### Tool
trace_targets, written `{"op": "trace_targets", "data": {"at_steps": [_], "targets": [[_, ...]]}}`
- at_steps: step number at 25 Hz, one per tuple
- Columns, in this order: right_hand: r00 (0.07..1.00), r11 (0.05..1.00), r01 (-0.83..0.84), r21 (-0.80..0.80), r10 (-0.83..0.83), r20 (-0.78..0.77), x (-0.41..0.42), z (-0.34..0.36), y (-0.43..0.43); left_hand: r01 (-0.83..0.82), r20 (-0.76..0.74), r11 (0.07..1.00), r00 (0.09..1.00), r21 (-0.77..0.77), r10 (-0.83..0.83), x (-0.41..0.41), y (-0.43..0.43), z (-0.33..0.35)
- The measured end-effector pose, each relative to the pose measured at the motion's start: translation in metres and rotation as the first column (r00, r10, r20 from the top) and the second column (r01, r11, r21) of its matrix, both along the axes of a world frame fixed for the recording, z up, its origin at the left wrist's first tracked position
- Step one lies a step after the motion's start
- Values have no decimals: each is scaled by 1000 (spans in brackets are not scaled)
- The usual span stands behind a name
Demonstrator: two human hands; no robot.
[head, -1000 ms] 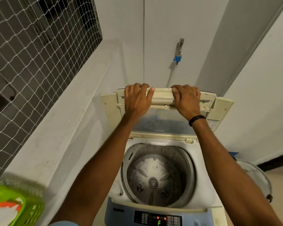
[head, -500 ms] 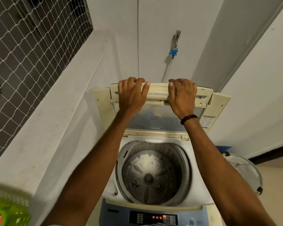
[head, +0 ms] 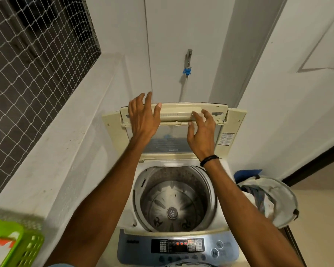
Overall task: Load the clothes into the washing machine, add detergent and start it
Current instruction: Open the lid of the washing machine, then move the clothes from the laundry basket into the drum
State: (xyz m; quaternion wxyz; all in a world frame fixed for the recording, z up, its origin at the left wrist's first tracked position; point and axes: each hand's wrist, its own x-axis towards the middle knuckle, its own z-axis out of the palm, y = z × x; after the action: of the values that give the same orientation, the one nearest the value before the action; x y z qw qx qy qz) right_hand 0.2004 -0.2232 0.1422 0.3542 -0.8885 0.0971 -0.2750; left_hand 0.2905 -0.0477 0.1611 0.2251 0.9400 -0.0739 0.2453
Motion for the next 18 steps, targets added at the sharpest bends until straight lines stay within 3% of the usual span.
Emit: {"op": "trace_targets", "data": {"at_steps": [4,7,12,14,18], "targets": [[1000,999,18,36,-18,-16,-31,-5,-12,31,123,977,992,-209,-5,-35,-9,-8],[999,990,41,133,-39,-15,-69,-20,-21,138,177,894,982,-427,-67,-95,-39,-42],[967,945,210,252,-164,-193,-150,-73,-42,75,-144,796,969,-600,-200,-224,-85,-133],[941,928,259,269,-180,-285,-183,-94,-57,47,-269,818,932,-573,-243,-270,-94,-156],[888,877,345,336,-189,-419,-230,-127,-101,107,-349,857,882,-504,-316,-319,-114,-171]]}}
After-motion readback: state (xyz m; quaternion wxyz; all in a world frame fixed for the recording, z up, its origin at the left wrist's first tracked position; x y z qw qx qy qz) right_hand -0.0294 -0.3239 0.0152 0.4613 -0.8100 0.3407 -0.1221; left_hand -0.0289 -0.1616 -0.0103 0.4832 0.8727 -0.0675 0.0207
